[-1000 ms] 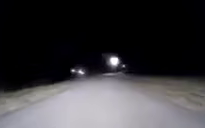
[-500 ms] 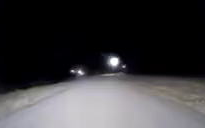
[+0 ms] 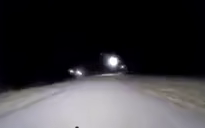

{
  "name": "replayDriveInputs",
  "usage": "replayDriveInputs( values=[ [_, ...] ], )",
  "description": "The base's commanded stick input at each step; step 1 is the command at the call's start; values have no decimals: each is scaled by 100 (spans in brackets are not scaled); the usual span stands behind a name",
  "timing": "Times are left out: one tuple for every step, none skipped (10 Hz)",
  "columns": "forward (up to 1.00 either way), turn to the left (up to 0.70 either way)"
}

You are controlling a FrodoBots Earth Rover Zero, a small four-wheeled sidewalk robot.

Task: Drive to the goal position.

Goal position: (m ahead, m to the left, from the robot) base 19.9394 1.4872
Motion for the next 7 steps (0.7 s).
replayDriveInputs(
  values=[
    [100,0],
    [100,0],
    [100,0],
    [100,0],
    [100,0],
    [100,0],
    [100,0]
  ],
)
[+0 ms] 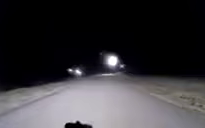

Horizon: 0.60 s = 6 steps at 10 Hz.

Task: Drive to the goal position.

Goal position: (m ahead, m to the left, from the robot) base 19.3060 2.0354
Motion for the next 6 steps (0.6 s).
replayDriveInputs(
  values=[
    [100,0],
    [100,0],
    [100,0],
    [100,0],
    [100,0],
    [100,0]
  ],
)
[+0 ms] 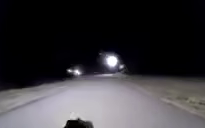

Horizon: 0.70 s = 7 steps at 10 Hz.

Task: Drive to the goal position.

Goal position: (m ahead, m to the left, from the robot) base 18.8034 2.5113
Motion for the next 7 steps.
replayDriveInputs(
  values=[
    [100,0],
    [100,0],
    [100,0],
    [100,0],
    [100,-1],
    [100,-23],
    [100,-39]
  ],
)
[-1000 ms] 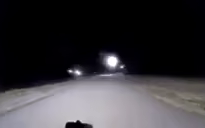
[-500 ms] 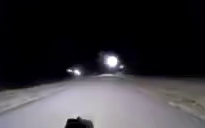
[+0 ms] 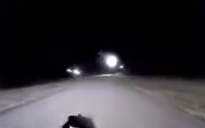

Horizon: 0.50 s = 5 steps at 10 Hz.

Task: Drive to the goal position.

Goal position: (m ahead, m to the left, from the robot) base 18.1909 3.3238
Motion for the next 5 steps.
replayDriveInputs(
  values=[
    [100,-36],
    [100,-15],
    [100,0],
    [100,0],
    [100,0]
  ],
)
